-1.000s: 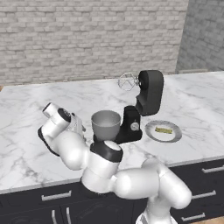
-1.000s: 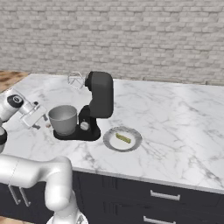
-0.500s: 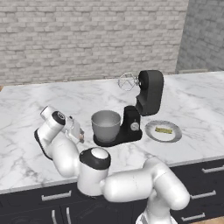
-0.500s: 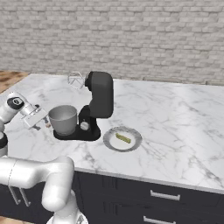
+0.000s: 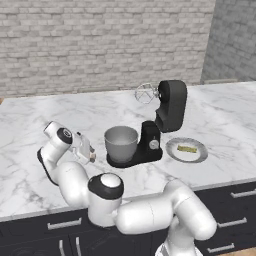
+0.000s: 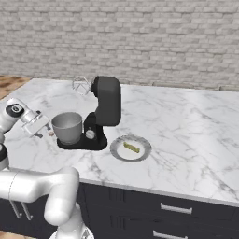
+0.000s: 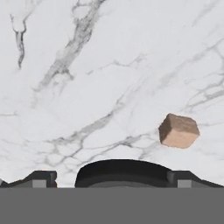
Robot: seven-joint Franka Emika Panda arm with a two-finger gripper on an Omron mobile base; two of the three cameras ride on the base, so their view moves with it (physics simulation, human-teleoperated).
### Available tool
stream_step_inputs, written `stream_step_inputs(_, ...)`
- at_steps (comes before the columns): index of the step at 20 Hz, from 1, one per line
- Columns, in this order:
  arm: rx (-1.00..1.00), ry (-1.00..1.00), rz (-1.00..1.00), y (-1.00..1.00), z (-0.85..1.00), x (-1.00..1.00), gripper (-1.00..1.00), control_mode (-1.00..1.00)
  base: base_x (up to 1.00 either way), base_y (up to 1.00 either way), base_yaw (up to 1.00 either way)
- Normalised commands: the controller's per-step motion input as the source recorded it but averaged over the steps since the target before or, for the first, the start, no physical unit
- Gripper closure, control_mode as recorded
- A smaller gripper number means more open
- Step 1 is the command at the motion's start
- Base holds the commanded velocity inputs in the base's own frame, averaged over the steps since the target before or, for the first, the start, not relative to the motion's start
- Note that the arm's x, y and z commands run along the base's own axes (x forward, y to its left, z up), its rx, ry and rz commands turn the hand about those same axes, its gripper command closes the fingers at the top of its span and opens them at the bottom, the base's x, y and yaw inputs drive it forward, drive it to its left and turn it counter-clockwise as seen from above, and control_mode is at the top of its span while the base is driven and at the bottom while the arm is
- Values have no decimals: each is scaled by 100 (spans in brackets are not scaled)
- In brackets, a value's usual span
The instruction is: Add butter and sugar cubes to the stand mixer bowl and then turn on the stand mixer to begin making frosting.
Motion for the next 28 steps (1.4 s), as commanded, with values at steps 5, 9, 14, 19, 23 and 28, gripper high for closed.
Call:
stream_step_inputs(5,1,-3,6,-9,-11,0,-100,-100,0,0,0)
stream_step_inputs(9,3,-2,8,-20,-14,2,-100,-100,0,0,0)
stream_step_inputs(14,5,-1,8,-9,-8,4,-100,-100,0,0,0)
stream_step_inputs(19,5,-1,6,0,-2,2,-100,-100,0,0,0)
stream_step_inputs(23,7,-2,5,0,0,5,-100,-100,0,0,0)
stream_step_inputs(28,6,-2,4,0,-2,12,-100,-100,0,0,0)
